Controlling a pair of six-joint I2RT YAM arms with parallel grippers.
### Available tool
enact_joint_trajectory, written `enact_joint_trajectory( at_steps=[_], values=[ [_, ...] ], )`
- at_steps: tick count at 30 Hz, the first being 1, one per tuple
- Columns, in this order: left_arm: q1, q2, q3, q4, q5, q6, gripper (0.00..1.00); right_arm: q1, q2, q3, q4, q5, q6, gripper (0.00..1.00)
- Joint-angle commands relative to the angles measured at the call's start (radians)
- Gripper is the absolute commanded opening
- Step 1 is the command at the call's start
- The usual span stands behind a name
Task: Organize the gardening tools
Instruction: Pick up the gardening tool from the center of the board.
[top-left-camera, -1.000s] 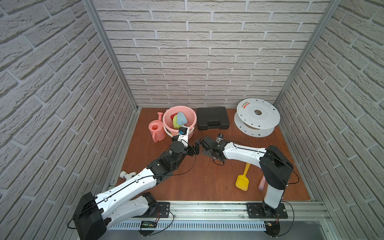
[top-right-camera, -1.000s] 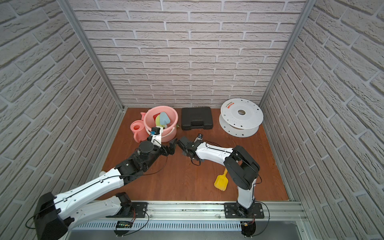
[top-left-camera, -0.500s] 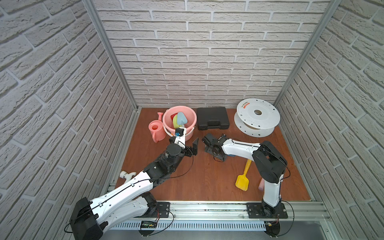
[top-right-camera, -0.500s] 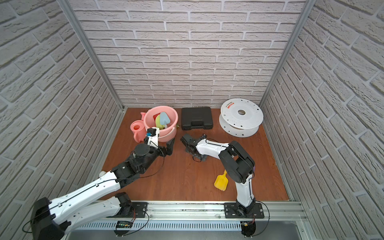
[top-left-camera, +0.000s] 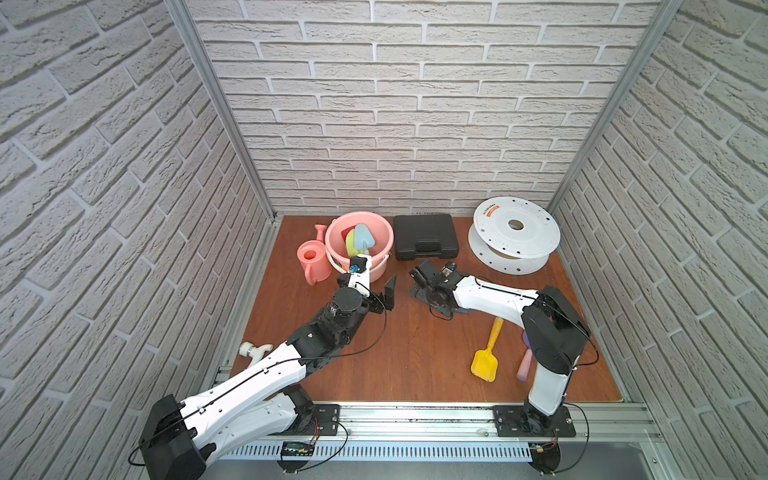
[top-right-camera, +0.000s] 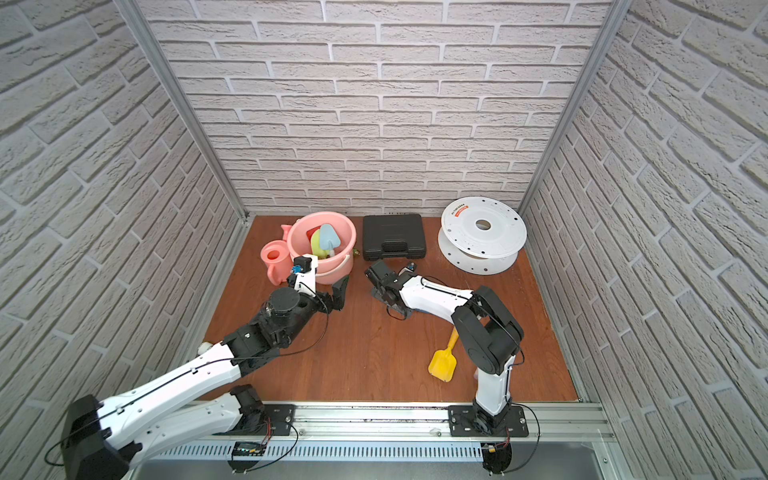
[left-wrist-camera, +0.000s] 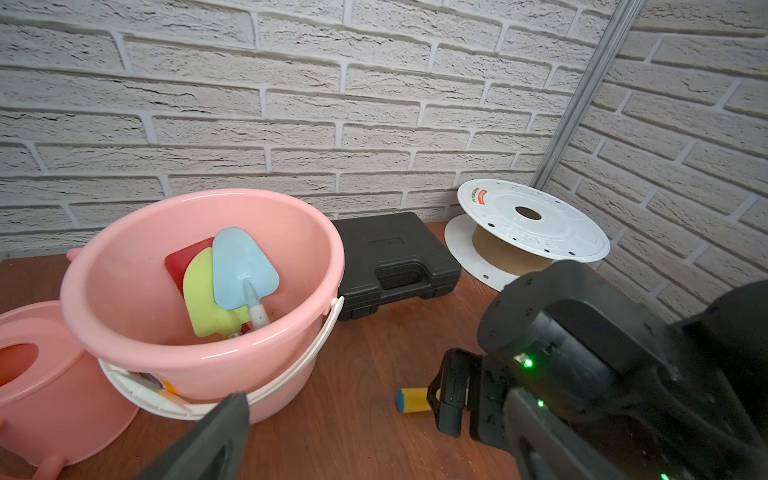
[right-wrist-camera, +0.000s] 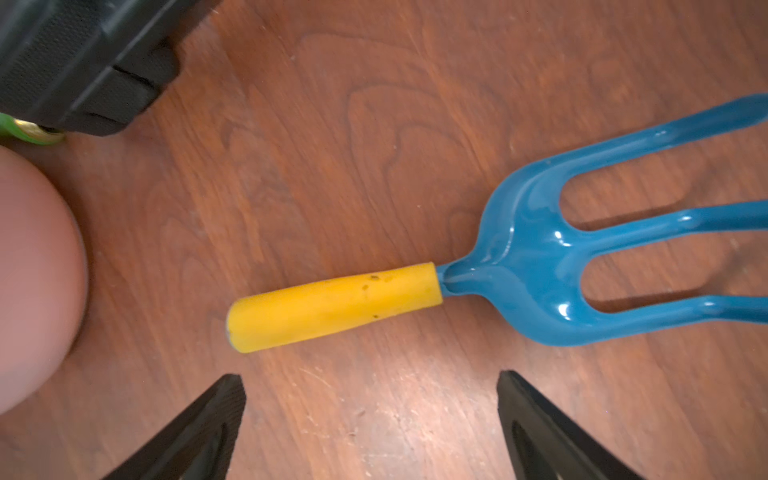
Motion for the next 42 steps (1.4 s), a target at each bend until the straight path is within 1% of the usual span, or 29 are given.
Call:
enact_joint_trajectory(
  at_steps=[1,4,7,10,12,14,15,16,17,19,20,21,23,24,25,29,31,34,36,38,42],
  values=[
    [-0.005,-0.015,-0.017,0.052,-0.011,0.014,0.98,-0.029,0.062,0.055,-0.033,-0.026,0.057,0.98],
    [-0.005,-0.014,-0.016,0.050,-0.003,0.010,0.98,-0.048,0.103,0.072,-0.029,-0.058,0.080,0.98],
    [-0.005,-0.019,-0.017,0.050,0.001,0.012,0.98,-0.064,0.117,0.080,-0.031,-0.064,0.093,0.98],
    [-0.006,-0.024,-0.018,0.049,0.002,0.012,0.98,-0.081,0.139,0.083,-0.033,-0.070,0.077,0.95],
    [-0.005,-0.027,-0.019,0.048,0.001,0.013,0.98,-0.087,0.151,0.081,-0.032,-0.095,0.045,0.88],
    [-0.005,-0.028,-0.020,0.053,0.001,0.014,0.98,-0.087,0.150,0.075,-0.035,-0.117,0.001,0.84],
    [-0.005,-0.027,-0.021,0.054,0.002,0.013,0.98,-0.087,0.149,0.072,-0.039,-0.129,-0.024,0.80],
    [-0.005,-0.025,-0.021,0.055,0.004,0.013,0.98,-0.086,0.145,0.066,-0.044,-0.135,-0.051,0.74],
    [-0.005,-0.020,-0.018,0.055,0.006,0.014,0.98,-0.085,0.140,0.054,-0.048,-0.141,-0.079,0.65],
    [-0.006,-0.016,-0.015,0.050,0.008,0.014,0.98,-0.084,0.132,0.024,-0.039,-0.162,-0.124,0.54],
    [-0.006,-0.012,-0.013,0.049,0.009,0.014,0.98,-0.084,0.131,0.013,-0.041,-0.167,-0.143,0.50],
    [-0.005,-0.012,-0.015,0.050,0.009,0.013,0.98,-0.084,0.131,0.004,-0.047,-0.165,-0.161,0.47],
    [-0.006,-0.008,-0.015,0.054,0.007,0.012,0.98,-0.084,0.096,-0.012,-0.059,-0.162,-0.200,0.45],
    [-0.006,-0.006,-0.014,0.053,0.008,0.013,0.98,-0.083,0.088,-0.019,-0.066,-0.155,-0.218,0.42],
    [-0.006,-0.004,-0.015,0.053,0.009,0.013,0.98,-0.083,0.081,-0.030,-0.067,-0.154,-0.236,0.37],
    [-0.005,0.001,-0.012,0.052,0.012,0.011,0.98,-0.083,0.050,-0.066,-0.075,-0.160,-0.290,0.25],
    [-0.005,0.003,-0.011,0.052,0.014,0.009,0.98,-0.077,0.027,-0.096,-0.058,-0.185,-0.296,0.26],
    [-0.005,0.014,-0.006,0.046,0.012,0.006,0.98,-0.046,-0.001,-0.112,-0.066,-0.190,-0.318,0.41],
    [-0.005,0.018,-0.004,0.044,0.012,0.007,0.98,-0.017,-0.010,-0.102,-0.092,-0.174,-0.338,0.48],
    [-0.006,0.020,-0.004,0.043,0.013,0.007,0.98,0.009,-0.017,-0.098,-0.115,-0.164,-0.350,0.50],
    [-0.006,0.012,-0.006,0.037,0.014,0.006,0.98,0.033,-0.023,-0.111,-0.127,-0.164,-0.349,0.49]
  ],
)
